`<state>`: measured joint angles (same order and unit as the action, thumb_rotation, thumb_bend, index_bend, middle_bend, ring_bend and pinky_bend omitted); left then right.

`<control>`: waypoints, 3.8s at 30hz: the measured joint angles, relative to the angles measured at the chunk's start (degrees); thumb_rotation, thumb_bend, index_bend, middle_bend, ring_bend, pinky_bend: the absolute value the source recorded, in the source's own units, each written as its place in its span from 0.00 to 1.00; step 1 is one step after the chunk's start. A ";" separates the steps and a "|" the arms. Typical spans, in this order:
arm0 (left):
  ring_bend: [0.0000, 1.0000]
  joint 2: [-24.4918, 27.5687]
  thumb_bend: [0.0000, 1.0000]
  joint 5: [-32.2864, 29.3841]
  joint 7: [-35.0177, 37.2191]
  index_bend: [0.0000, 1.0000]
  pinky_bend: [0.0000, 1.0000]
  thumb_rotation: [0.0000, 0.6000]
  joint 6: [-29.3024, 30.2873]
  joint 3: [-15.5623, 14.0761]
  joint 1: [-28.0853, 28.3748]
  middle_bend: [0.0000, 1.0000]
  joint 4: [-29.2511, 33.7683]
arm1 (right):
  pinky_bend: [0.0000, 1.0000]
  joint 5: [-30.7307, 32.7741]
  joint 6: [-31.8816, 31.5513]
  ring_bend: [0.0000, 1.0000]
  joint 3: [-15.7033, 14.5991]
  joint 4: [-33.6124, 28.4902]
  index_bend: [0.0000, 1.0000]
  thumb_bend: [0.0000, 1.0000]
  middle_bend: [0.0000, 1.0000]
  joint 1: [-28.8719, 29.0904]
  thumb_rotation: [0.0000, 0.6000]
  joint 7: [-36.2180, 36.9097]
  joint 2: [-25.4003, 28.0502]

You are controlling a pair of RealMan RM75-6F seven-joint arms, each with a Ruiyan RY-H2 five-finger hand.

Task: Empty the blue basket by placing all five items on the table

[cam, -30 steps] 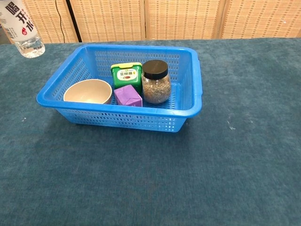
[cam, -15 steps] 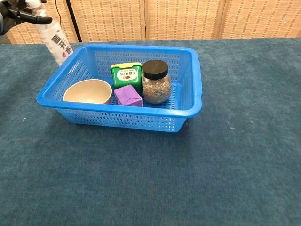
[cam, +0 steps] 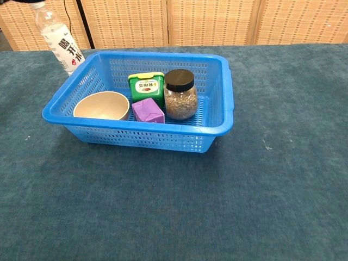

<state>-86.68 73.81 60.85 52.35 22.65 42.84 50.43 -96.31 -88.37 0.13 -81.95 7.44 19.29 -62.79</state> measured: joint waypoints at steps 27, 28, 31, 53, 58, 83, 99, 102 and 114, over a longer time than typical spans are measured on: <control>0.00 17.63 0.26 13.61 -51.75 0.00 0.00 1.00 -5.78 -9.46 2.27 0.00 39.74 | 0.00 0.81 -0.82 0.00 0.23 -0.93 0.00 0.00 0.00 -0.41 1.00 2.54 1.70; 0.00 16.83 0.26 12.06 -54.59 0.00 0.00 1.00 -6.99 -9.44 3.01 0.00 39.71 | 0.00 0.92 -0.64 0.00 0.24 -0.89 0.00 0.00 0.00 -0.36 1.00 2.64 1.72; 0.00 13.31 0.26 5.68 -63.62 0.00 0.00 1.00 -10.31 -9.30 5.58 0.00 39.25 | 0.00 1.30 -0.34 0.00 0.34 -0.77 0.00 0.00 0.00 -0.27 1.00 2.89 1.76; 0.00 -8.63 0.26 -30.22 -92.15 0.00 0.00 1.00 -13.74 -9.10 23.76 0.00 25.30 | 0.00 4.54 1.75 0.00 1.54 0.76 0.00 0.00 0.00 0.14 1.00 5.69 1.97; 0.03 -9.76 0.31 -33.67 -93.88 0.14 0.16 1.00 -13.11 -9.20 25.64 0.05 24.40 | 0.00 4.84 1.88 0.01 1.70 0.99 0.00 0.00 0.00 0.13 1.00 6.09 2.02; 0.39 -5.27 0.48 -33.15 -92.41 0.59 0.49 1.00 -4.27 -7.79 26.21 0.44 32.55 | 0.00 3.97 1.31 0.02 1.58 0.46 0.00 0.00 0.00 -0.13 1.00 5.98 2.29; 0.39 18.59 0.47 -21.81 -84.97 0.59 0.49 1.00 2.91 -7.13 15.20 0.44 54.91 | 0.00 0.64 -0.93 0.02 0.34 -1.57 0.00 0.00 0.00 -0.81 1.00 4.68 2.84; 0.39 22.99 0.47 -16.76 -81.71 0.59 0.49 1.00 3.95 -8.84 11.29 0.44 57.08 | 0.00 -0.31 -1.69 0.02 0.00 -2.08 0.00 0.00 0.00 -1.01 1.00 4.31 2.98; 0.39 29.45 0.47 0.73 -62.24 0.59 0.49 1.00 7.94 -18.84 -3.41 0.44 47.29 | 0.00 -3.25 -3.86 0.02 -1.37 -4.05 0.00 0.00 0.00 -1.85 1.00 3.15 3.79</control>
<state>-57.22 74.54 -1.39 60.30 3.82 39.43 97.72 -99.56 -92.23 -1.24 -86.00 5.58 22.44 -59.00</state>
